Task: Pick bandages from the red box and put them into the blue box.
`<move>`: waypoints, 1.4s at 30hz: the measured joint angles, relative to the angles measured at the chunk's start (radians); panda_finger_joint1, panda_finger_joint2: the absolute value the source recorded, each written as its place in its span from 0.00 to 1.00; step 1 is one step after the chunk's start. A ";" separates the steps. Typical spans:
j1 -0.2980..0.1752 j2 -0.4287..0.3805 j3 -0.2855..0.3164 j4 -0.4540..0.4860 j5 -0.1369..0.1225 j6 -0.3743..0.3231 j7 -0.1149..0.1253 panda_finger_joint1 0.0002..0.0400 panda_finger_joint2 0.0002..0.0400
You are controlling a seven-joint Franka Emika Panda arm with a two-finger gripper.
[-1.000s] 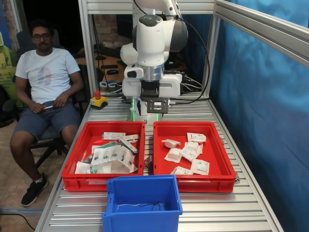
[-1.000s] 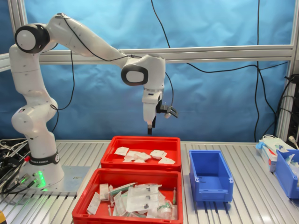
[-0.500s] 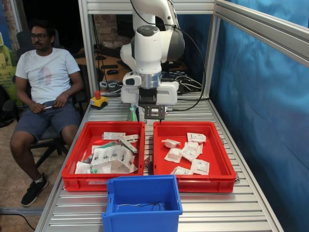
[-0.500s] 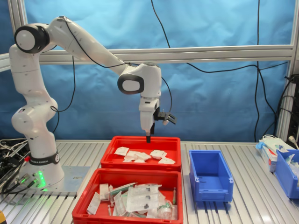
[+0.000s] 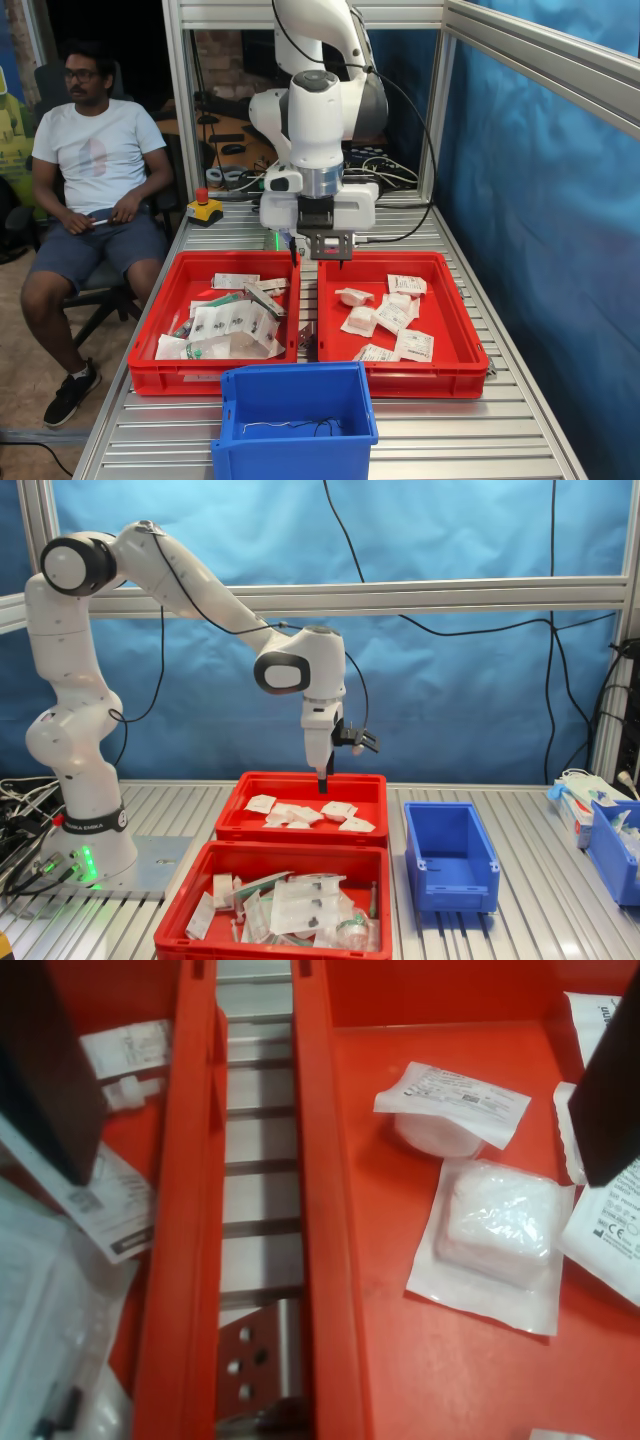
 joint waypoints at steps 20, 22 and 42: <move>0.111 0.039 0.002 -0.014 0.000 0.056 0.000 1.00 1.00; 0.119 0.039 0.002 -0.014 0.000 0.058 0.000 1.00 1.00; 0.168 0.039 0.010 -0.014 0.000 0.066 0.000 1.00 1.00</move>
